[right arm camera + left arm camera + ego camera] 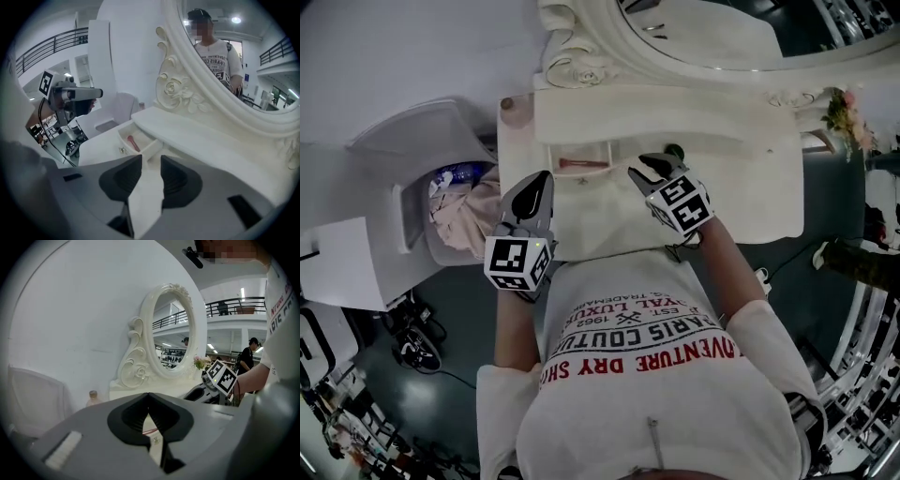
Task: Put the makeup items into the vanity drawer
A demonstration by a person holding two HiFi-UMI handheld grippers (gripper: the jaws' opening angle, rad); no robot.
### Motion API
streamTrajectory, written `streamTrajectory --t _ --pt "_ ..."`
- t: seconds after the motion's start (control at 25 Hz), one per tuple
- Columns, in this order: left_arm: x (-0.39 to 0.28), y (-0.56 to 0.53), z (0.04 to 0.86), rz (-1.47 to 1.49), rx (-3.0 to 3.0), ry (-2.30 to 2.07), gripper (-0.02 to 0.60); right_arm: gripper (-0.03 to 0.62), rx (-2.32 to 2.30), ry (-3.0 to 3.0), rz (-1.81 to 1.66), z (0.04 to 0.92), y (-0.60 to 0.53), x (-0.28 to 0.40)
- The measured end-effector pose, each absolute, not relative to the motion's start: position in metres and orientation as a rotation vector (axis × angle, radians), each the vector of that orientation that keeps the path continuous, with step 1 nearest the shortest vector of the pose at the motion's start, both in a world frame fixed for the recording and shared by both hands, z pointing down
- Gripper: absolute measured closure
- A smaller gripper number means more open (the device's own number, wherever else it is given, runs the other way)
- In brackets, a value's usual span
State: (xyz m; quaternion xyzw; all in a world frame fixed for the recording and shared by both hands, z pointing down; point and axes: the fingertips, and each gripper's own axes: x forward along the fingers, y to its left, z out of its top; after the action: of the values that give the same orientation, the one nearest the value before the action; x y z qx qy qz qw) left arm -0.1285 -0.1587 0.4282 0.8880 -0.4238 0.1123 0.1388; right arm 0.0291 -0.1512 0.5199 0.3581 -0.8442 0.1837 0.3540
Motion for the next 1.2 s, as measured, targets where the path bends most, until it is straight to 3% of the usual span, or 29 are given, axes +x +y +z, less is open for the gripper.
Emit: streamTrajectory --t 0.52,1.04,1.2 --pt "-0.028 -0.136 0.452 0.392 2.55 -1.179 0.571 0.497 0.856 -2.085 0.577 0.573 -0.113 0.129" --pt "-0.018 -0.116 0.481 0.459 2.427 -1.281 0.571 0.497 0.769 -2.015 0.584 0.627 -0.113 0.157" --pt "-0.016 -0.113 0.484 0.455 2.41 -1.297 0.571 0.523 0.759 -2.019 0.547 0.628 -0.114 0.158"
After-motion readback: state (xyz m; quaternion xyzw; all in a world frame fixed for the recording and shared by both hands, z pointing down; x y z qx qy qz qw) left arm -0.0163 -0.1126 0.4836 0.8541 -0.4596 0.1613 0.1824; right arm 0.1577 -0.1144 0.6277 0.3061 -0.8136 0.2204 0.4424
